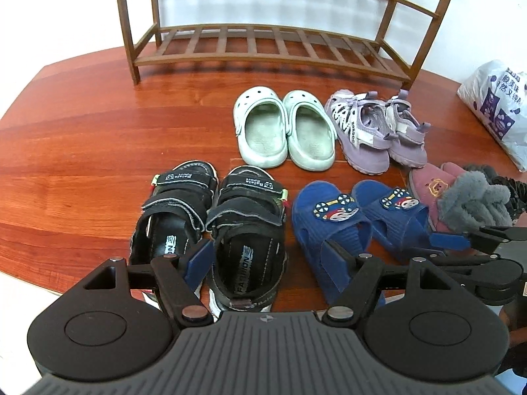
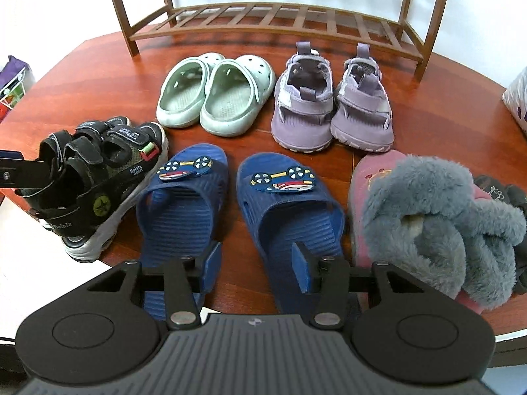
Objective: Organize scattered shoes
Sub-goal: 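Withdraw both tools from the arranged shoes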
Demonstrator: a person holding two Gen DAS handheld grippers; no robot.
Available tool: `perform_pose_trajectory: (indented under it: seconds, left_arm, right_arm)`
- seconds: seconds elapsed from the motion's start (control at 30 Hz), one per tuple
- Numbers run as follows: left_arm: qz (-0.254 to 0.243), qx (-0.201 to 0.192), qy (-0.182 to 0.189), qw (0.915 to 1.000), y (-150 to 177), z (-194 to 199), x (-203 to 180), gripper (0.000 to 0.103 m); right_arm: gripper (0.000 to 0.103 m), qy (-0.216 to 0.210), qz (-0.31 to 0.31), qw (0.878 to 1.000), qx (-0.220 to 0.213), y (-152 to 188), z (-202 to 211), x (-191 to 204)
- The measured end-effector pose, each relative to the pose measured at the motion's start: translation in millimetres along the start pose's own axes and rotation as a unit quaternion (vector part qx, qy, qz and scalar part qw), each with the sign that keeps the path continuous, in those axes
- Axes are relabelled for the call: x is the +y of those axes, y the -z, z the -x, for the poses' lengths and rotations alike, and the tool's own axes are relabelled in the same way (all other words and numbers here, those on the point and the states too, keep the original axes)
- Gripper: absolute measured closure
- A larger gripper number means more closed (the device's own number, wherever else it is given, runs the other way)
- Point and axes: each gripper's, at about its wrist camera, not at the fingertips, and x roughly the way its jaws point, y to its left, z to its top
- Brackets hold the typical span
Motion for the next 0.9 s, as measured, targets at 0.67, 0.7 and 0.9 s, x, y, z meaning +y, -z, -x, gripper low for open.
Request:
perform_pose_trajectory:
  seconds: [0.67,0.7,0.9]
  left_arm:
    - [-0.068,-0.017,0.031,0.9971,19.7,41.7,7.3,0.024]
    - [-0.070,-0.018,0.032,0.9969,22.3,44.0,8.6,0.023]
    - [-0.068,-0.013,0.035,0.9969,33.7,51.2,11.4,0.022]
  right_arm:
    - [0.012,0.074,-0.068,0.994,-0.038,23.1,83.0,23.0]
    - [0.011,0.079,-0.072,0.993,-0.041,26.0,88.4,25.0]
    - [0.007,0.090,-0.083,0.991,-0.050,39.4,112.0,30.9]
